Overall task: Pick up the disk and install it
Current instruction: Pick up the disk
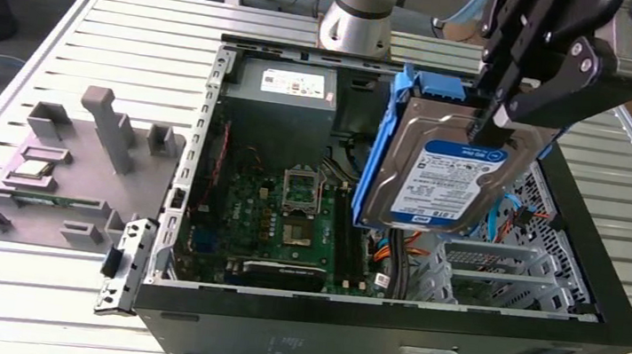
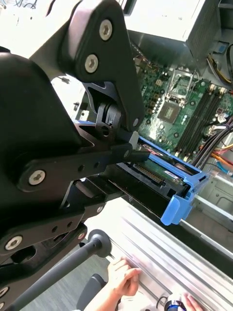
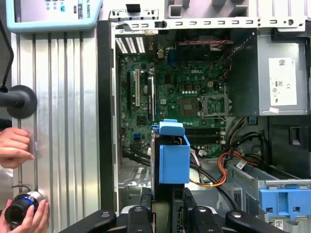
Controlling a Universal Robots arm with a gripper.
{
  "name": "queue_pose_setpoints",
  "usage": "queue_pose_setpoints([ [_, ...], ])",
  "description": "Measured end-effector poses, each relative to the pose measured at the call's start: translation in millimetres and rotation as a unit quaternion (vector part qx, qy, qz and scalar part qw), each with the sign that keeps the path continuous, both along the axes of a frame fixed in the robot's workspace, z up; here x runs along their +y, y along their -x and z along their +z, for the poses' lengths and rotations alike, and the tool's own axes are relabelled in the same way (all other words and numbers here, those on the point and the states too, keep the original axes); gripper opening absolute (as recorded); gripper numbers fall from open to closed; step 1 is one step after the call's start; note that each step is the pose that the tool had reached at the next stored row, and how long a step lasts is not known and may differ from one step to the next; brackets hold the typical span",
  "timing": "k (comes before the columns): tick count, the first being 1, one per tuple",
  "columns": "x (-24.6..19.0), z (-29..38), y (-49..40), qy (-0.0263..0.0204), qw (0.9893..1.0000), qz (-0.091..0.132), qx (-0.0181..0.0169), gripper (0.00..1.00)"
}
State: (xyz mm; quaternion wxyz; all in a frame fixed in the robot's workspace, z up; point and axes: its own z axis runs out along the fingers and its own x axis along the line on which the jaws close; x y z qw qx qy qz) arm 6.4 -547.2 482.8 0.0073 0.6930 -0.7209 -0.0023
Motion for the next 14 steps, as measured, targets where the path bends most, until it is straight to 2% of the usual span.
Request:
queue_pose_setpoints([
  [3,-5.3,0.0,-0.1,0.0009,1.0,0.0,0.0,0.35],
  [5,-7.2,0.0,0.0,0.0016,1.0,0.0,0.0,0.35],
  [14,-7.5,0.0,-0.6,0.0016,1.0,0.0,0.0,0.35],
])
